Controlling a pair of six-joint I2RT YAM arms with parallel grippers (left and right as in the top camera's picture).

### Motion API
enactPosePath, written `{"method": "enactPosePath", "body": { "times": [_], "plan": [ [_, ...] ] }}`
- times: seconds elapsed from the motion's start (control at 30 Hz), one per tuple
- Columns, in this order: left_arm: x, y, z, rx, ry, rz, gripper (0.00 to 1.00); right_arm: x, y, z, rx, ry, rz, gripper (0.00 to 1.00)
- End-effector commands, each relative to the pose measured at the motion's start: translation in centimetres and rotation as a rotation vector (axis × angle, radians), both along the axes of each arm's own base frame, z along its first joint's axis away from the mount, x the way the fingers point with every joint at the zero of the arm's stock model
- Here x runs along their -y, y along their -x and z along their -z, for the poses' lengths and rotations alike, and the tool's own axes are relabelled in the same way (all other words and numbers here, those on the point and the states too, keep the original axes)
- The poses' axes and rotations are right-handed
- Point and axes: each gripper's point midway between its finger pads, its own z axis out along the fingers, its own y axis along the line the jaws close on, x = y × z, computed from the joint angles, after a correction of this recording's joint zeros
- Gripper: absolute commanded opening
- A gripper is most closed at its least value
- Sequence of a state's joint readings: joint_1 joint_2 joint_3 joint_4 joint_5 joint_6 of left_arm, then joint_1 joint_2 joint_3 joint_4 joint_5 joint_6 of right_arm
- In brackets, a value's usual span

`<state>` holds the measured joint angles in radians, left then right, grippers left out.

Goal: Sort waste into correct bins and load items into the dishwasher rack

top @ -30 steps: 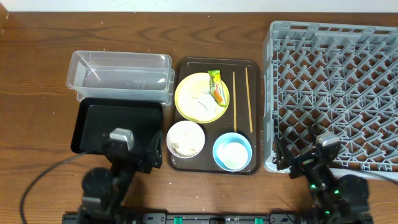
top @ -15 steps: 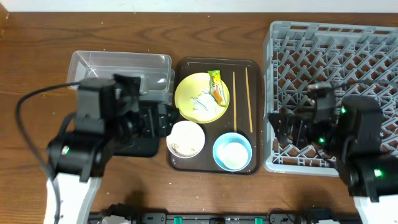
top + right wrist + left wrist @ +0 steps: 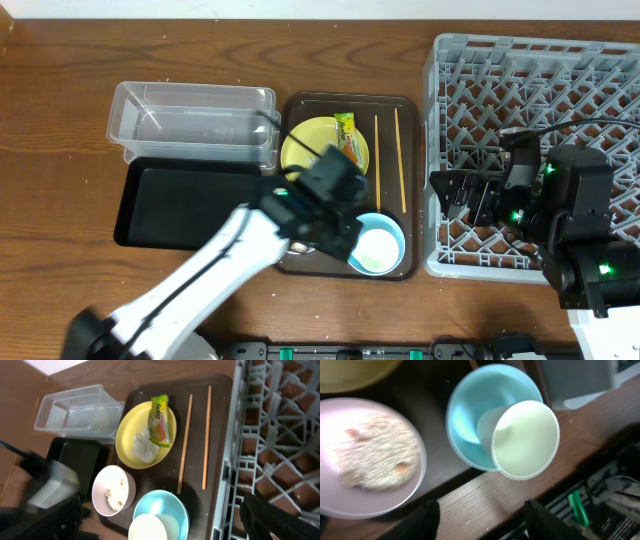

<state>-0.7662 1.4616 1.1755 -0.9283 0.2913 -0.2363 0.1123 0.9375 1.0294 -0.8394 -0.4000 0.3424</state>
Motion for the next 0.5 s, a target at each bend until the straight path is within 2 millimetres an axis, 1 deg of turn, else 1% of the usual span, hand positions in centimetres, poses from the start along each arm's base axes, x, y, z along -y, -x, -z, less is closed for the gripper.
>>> {"method": "enactPosePath", "body": {
  "times": [0.0,0.1,0.13,0.17,0.27,0.3,0.33,0.4,0.47],
  "plan": [
    [0.9,0.2,2.8,-0.001,-0.088,0.022,0.51,0.9,-0.4,-0.9,-0.001,-0.022,0.080,0.99],
    [2.3,0.3,4.7,-0.018,-0.102,0.038,0.48,0.9,-0.2,-0.6,-0.015,-0.020,0.080,0.99],
    [2.6,0.2,5.3,-0.023,-0.108,0.040,0.45,0.9,-0.1,-0.6,-0.020,-0.019,0.080,0.99],
    [2.7,0.1,5.7,-0.027,-0.113,0.041,0.41,0.9,0.0,-0.5,-0.024,-0.019,0.080,0.99],
    [2.8,-0.2,6.5,-0.028,-0.125,0.038,0.26,1.0,0.2,-0.3,-0.037,-0.017,0.080,0.99],
    [2.8,-0.3,6.5,-0.027,-0.122,0.035,0.19,1.0,0.2,-0.3,-0.038,-0.017,0.081,0.99],
    [2.9,-0.3,6.2,-0.023,-0.116,0.035,0.07,1.0,0.2,-0.2,-0.040,-0.017,0.081,0.99],
    [3.0,-0.4,5.0,-0.022,-0.092,0.032,0.06,1.0,0.2,-0.2,-0.040,-0.016,0.080,0.99],
    [3.0,-0.4,3.2,-0.024,-0.059,0.027,0.07,1.0,0.2,-0.2,-0.036,-0.014,0.078,0.99]
  ]
}}
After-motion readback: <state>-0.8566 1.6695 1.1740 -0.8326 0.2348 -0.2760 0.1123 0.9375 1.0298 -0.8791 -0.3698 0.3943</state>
